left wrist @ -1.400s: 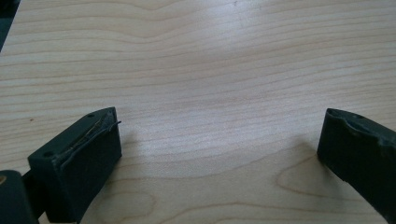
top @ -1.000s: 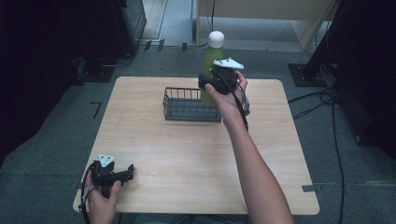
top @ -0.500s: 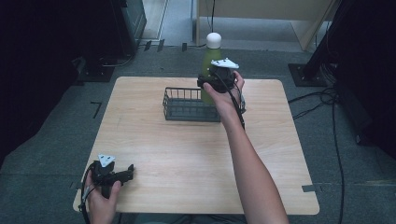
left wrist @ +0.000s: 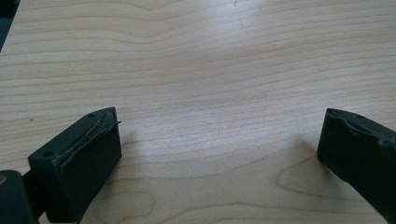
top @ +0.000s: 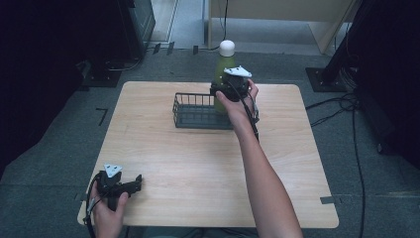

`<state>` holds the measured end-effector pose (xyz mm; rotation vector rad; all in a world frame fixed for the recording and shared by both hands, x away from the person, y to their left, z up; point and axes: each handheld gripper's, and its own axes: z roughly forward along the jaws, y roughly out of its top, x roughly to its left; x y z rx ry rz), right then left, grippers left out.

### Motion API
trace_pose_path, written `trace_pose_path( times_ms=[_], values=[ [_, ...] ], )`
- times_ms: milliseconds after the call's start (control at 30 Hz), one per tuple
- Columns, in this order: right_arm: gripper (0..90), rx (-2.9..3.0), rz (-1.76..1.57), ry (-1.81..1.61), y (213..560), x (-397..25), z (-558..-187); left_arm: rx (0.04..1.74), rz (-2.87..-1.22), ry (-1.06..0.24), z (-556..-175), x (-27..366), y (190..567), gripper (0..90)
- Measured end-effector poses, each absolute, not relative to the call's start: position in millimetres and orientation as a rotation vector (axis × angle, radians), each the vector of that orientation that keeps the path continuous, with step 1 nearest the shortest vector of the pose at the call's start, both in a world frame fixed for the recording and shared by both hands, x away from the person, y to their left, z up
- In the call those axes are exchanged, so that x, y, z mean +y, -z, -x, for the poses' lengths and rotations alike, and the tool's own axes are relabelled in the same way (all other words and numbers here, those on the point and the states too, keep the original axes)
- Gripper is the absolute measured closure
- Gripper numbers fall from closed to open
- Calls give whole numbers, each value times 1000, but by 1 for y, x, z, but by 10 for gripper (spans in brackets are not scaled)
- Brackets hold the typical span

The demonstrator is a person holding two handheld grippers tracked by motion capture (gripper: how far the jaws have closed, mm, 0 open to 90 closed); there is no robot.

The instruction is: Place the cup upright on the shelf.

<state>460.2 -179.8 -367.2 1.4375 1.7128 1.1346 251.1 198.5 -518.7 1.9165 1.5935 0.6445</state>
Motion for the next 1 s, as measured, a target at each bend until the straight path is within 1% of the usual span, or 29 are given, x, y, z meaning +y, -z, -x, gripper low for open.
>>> trace_pose_path(
  times_ms=[467, 1000],
  values=[
    [201, 1733, -1438, -1122, 391, -181, -462, 1593, -1917, -644, -251, 199, 519, 0],
    [196, 1733, -1416, -1139, 401, -184, -454, 1593, -1917, -644, -251, 198, 519, 0]
  ],
)
